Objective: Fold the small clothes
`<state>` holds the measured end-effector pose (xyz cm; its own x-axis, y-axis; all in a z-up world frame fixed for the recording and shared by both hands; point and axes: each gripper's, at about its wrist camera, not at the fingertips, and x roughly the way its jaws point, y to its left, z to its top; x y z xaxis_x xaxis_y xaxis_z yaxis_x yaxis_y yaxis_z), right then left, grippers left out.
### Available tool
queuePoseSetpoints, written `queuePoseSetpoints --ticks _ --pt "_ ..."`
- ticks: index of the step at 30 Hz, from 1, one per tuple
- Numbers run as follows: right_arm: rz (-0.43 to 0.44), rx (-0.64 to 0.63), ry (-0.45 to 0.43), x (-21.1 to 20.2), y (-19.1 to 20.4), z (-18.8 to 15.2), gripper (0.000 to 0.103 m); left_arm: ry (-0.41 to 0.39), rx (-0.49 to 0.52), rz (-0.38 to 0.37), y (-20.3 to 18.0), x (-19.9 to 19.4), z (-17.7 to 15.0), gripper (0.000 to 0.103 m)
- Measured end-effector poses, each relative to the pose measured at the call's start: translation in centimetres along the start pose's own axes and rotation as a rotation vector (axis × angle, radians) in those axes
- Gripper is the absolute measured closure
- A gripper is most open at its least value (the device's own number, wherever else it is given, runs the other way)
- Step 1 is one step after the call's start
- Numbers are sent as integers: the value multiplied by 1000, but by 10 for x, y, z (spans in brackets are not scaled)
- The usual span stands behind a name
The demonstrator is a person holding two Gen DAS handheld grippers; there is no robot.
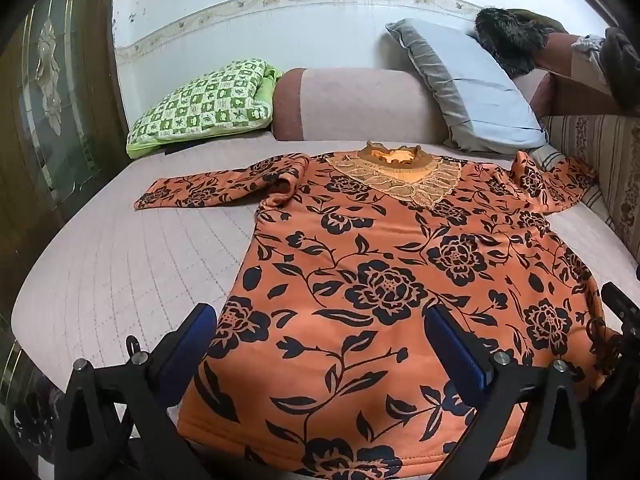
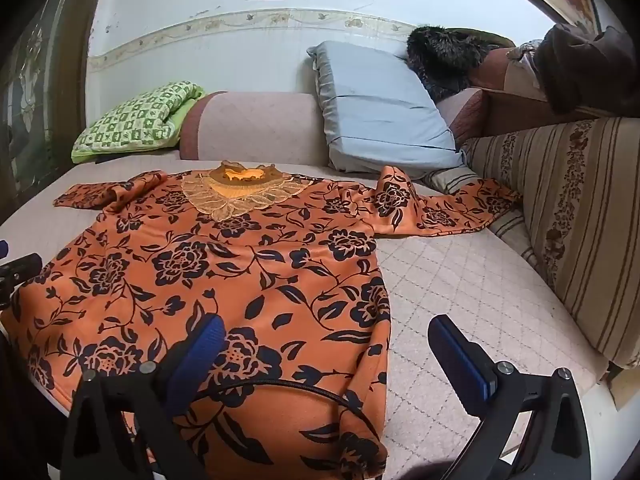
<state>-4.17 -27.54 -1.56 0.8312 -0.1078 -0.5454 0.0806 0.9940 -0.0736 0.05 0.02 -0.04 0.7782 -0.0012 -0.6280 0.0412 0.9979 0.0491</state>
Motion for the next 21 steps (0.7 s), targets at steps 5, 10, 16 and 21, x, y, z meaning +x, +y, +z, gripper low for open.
queuePoseSetpoints --ticks 5,10,16,21 --pt "7 0 6 1 1 -1 0 8 -5 0 1 2 -1 0" --pt "7 -1 5 1 1 -2 0 3 -3 1 0 2 -2 0" --pt "7 -1 4 1 2 -2 0 -3 2 7 0 5 -4 0" --pt "7 -2 5 0 1 -2 0 -3 5 11 0 5 -4 0"
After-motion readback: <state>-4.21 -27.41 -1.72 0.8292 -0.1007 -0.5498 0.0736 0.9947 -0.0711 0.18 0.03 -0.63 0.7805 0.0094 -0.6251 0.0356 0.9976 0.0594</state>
